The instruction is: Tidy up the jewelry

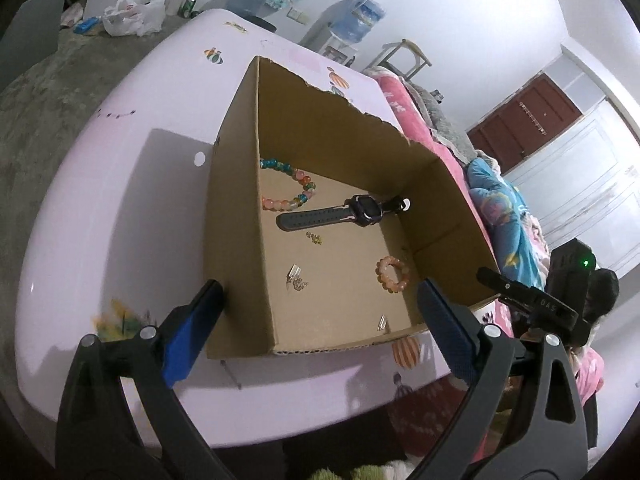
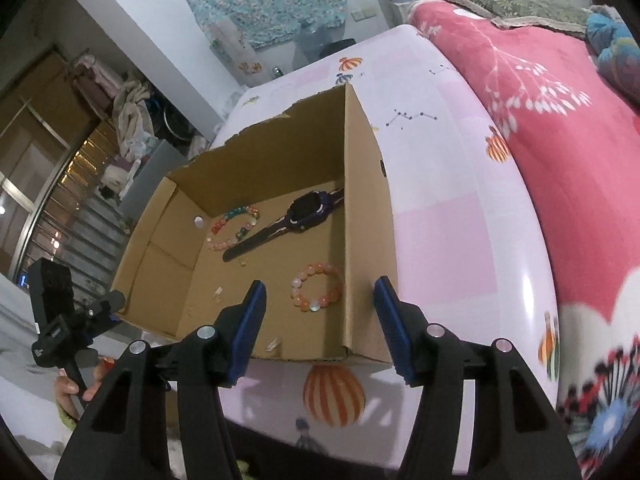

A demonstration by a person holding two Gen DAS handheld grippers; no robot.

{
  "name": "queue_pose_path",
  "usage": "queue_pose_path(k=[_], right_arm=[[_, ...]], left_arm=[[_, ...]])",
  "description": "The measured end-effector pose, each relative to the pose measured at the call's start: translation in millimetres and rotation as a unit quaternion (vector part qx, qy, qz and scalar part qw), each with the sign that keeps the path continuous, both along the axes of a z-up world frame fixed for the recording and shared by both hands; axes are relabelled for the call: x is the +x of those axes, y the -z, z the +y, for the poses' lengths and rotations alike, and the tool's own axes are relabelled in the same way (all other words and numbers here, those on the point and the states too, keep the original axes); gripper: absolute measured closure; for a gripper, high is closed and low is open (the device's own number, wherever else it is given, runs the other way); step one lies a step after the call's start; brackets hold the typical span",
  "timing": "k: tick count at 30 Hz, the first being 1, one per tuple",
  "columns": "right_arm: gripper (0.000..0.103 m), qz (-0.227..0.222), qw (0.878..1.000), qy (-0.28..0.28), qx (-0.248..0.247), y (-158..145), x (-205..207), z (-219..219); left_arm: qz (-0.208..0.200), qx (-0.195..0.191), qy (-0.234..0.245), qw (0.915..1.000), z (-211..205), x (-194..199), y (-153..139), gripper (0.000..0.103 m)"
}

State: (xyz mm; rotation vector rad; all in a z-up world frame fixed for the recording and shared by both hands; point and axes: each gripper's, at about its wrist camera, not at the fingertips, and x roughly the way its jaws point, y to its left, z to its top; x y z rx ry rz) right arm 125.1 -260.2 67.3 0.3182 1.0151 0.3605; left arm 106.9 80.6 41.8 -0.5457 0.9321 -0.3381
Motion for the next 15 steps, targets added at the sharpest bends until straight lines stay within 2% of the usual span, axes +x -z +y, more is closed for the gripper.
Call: queue_pose_path(k=[5,8,10,12,13,15], right_arm=[[0.047,0.005,1.0,0.015,-0.006,13,-19,-3],[0.047,-0.01,0.999,0.03,-0.008,10,-30,-7],[0.046,-0.036,0.998,0.049,-0.033,-1,-47,-7],[0.034,-0.059,0.996,0.059,-0.032,-12,-67,-9],[0.03,-0.07,0.995,0.062,-0.032,-17,-77,-8],[0.027,-0.084,0.993,0.062,-0.05,-22,-96,-3]], left_arm=[[0.007,0.003,0.005,1.0,-6,-15,13,0.01],[-0.012,0.016,-0.003,0.9998,-7,-17,11,0.01],[-0.037,0.055,-0.023,0.9975,-11,-28,-1,0.01],[-0.063,0.09,-0.032,0.9934,-17,-41,-13,0.009],[-0.079,0.117,-0.037,0.9893,-22,-50,-21,0.009],[-0.1,0.157,-0.041,0.9817,-32,-64,-31,0.009]])
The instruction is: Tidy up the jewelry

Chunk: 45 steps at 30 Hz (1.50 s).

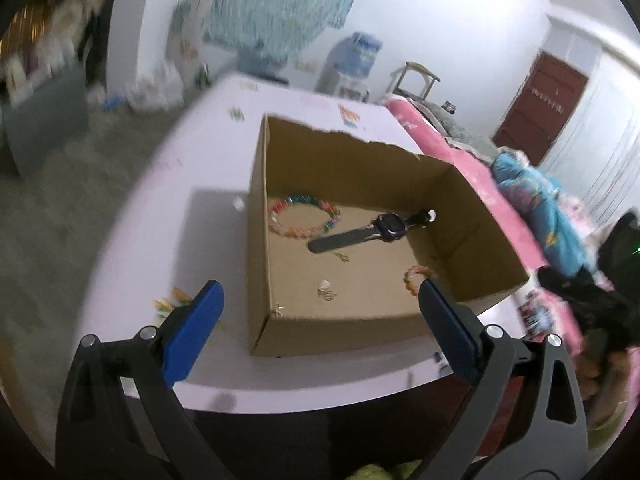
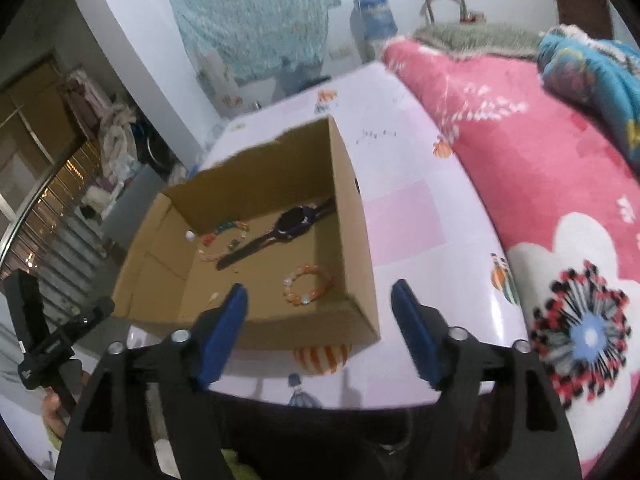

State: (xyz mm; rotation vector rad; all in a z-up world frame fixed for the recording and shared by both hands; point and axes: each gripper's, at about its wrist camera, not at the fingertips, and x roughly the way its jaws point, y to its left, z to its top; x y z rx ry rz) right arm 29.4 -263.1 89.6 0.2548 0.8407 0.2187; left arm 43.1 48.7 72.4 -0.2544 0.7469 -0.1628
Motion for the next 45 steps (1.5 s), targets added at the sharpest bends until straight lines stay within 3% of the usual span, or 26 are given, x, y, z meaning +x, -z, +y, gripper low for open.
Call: queue_pose_path(k=[6,10,15,19,24,29,45], right_arm=[[0.011,-0.013,0.999,-0.018,-0.036,-4,-28,27],[0.01,-0.009,0.997,-0.015,-0.07,3,-23,46],[0.009,-0.024,0.994,-0.012,-0.104,6,-25,63],[0.009,-0.016,0.992,-0.01,-0.124,10,-20,73],[0.008,-0.013,0.99,-0.013,-0.143,13,-19,82],[0.008,-0.006,0.989,-0.017,-0.145,17,-16,85],[0.008,0.002,0.99,-0.012,-0.144,17,-14,84]], left_arm=[[-0.033,0.103,-0.016,0.994,-31,-28,-19,0.008],[-0.046,0.14,-0.046,0.9879,-41,-35,-19,0.008],[-0.019,0.185,-0.061,0.9806,-53,-30,-15,0.008],[0.013,0.173,-0.05,0.9836,-57,-21,-5,0.008],[0.024,0.162,-0.054,0.9851,-57,-23,-2,0.008],[0.05,0.17,-0.083,0.9808,-52,-18,4,0.008],[0.076,0.146,-0.084,0.9828,-48,-15,11,0.008]])
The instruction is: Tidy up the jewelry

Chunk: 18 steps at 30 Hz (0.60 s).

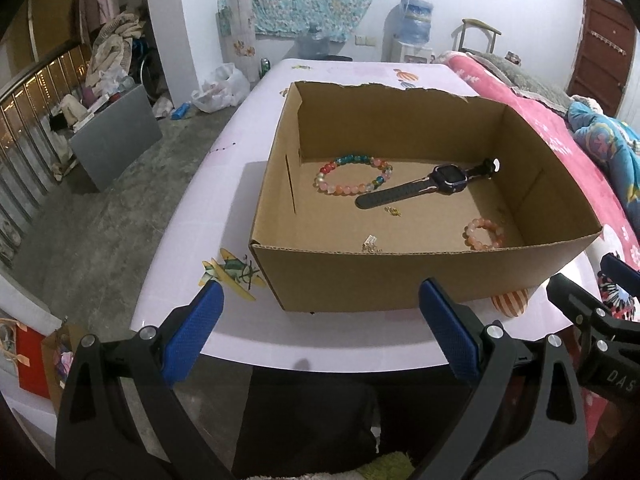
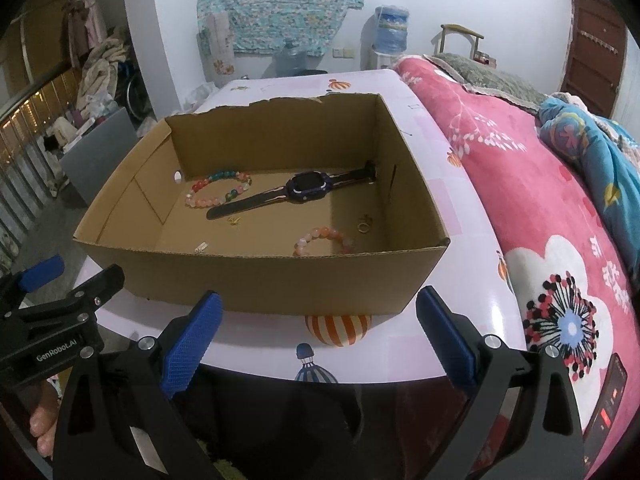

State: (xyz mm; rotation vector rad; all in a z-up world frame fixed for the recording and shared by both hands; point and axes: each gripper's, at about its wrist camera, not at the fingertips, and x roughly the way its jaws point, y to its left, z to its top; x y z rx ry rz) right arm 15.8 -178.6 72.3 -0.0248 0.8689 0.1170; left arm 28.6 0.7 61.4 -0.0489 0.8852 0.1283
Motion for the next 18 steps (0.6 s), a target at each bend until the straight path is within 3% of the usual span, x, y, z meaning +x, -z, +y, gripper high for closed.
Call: queue_pose_path(k=[18], right_arm=[[0.008,0.004,1.0,0.003,-0.002,-0.2,0.5,0.4]], left_arm=[[0.003,-0.011,0.007,0.9999,-5.6,-2.5,-2.3,0.008]])
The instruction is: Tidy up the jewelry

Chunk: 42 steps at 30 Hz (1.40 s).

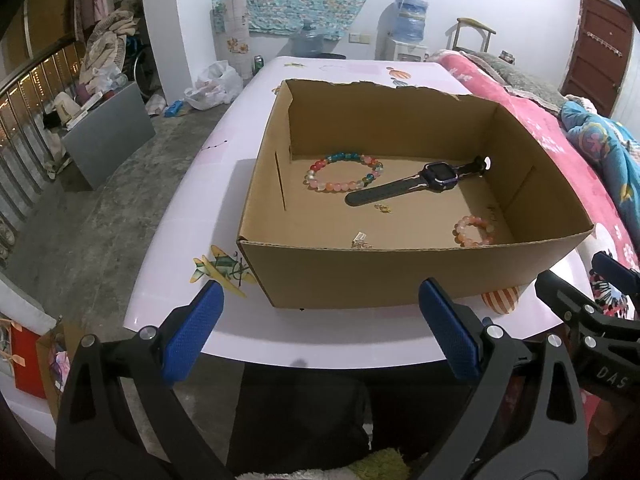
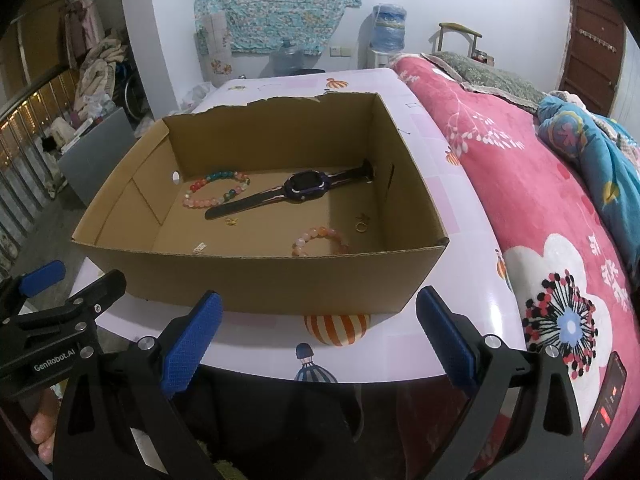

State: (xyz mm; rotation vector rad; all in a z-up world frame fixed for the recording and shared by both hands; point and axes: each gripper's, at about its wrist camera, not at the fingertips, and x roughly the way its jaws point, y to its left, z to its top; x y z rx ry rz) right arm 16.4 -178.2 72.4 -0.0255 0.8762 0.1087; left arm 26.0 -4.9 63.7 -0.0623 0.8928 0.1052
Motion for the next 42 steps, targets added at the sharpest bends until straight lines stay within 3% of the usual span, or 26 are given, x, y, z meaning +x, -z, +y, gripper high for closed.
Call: queue_pose_path(k=[42], right_arm=[[0.008,0.006,1.0,0.0,0.002,4.0,-0.1,1.1]], left_arm=[[0.0,-0.003,-0.001,1.0,-0.4,-0.4,0.4,0.008]])
